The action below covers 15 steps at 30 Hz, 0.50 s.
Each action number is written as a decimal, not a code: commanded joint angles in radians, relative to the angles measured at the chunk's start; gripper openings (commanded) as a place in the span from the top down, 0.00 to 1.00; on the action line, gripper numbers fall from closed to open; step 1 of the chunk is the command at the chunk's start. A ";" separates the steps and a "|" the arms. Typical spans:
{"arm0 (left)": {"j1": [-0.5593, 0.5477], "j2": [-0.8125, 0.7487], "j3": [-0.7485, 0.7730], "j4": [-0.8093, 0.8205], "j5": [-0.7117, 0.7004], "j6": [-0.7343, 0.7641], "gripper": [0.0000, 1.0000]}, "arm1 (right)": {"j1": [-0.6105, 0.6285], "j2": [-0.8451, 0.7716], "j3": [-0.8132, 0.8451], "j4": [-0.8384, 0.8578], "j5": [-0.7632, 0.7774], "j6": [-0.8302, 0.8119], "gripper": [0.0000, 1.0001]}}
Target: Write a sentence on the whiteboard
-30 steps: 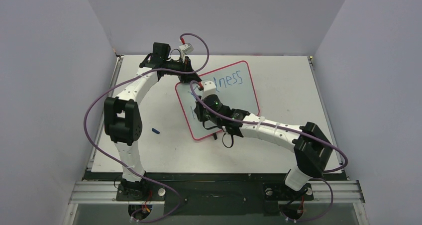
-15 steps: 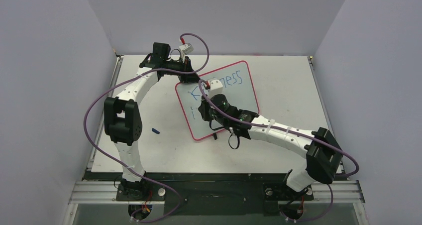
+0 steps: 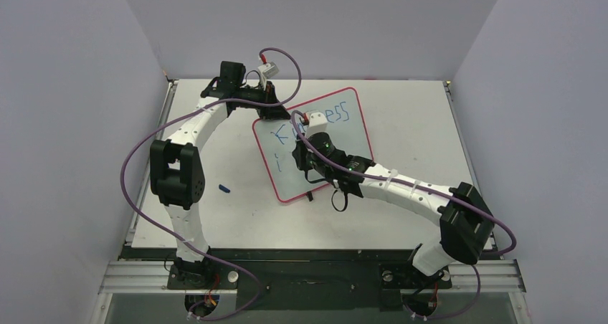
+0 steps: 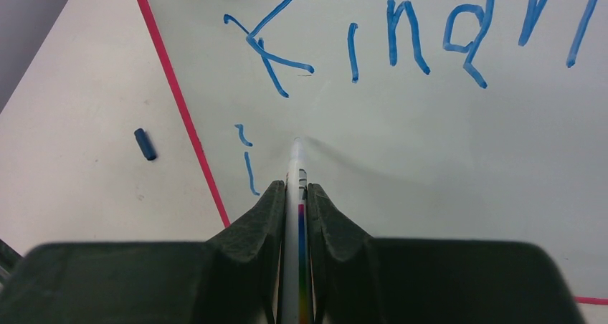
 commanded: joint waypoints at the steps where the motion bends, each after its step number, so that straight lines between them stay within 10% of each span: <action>1: -0.013 -0.019 -0.003 0.029 0.016 0.077 1.00 | -0.006 0.019 0.017 0.031 0.012 0.008 1.00; 15: -0.011 -0.016 -0.001 0.029 0.015 0.078 1.00 | 0.007 0.082 0.041 0.039 -0.027 0.017 1.00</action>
